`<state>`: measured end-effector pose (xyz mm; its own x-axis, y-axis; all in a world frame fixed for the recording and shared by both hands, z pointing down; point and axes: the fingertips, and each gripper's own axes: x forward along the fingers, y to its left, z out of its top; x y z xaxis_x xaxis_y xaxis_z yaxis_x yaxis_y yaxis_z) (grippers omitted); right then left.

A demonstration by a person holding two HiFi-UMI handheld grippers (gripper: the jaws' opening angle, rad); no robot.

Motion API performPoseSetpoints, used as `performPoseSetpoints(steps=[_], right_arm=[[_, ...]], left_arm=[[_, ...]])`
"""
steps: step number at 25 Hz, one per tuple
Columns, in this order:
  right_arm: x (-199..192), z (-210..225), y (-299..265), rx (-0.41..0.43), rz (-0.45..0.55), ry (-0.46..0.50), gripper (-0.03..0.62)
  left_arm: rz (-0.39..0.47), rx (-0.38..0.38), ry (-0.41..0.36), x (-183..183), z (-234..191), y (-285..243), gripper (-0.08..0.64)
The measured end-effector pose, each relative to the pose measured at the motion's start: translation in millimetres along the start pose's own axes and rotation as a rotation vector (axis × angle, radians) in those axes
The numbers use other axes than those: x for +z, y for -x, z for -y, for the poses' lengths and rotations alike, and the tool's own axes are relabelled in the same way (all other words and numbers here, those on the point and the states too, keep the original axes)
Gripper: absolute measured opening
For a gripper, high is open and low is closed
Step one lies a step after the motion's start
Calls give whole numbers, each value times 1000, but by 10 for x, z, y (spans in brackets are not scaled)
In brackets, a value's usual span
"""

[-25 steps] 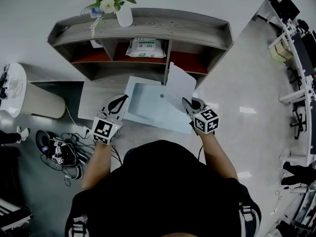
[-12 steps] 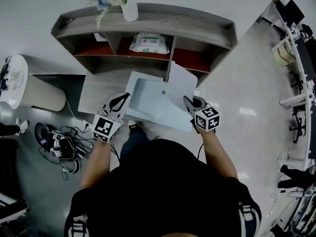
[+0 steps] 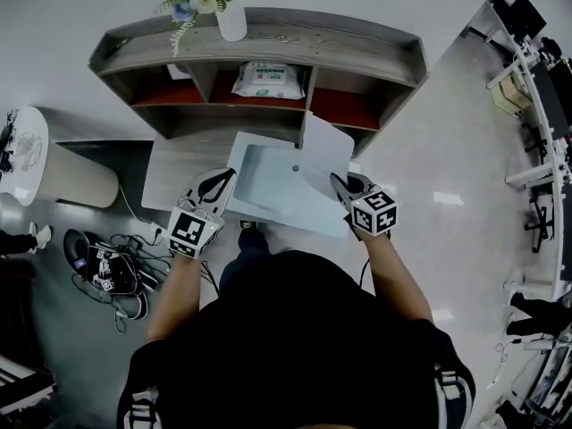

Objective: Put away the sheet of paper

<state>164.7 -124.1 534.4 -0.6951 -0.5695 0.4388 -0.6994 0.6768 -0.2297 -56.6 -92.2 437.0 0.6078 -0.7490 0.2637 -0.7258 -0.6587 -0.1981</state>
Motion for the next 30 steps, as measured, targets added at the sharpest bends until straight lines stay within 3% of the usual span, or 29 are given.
performPoseSetpoints(steps=[30], right_arm=[[-226,-22,-504,-6,-81,-78,14]], left_arm=[[-24,-61,29,-271,-471,-262,21]])
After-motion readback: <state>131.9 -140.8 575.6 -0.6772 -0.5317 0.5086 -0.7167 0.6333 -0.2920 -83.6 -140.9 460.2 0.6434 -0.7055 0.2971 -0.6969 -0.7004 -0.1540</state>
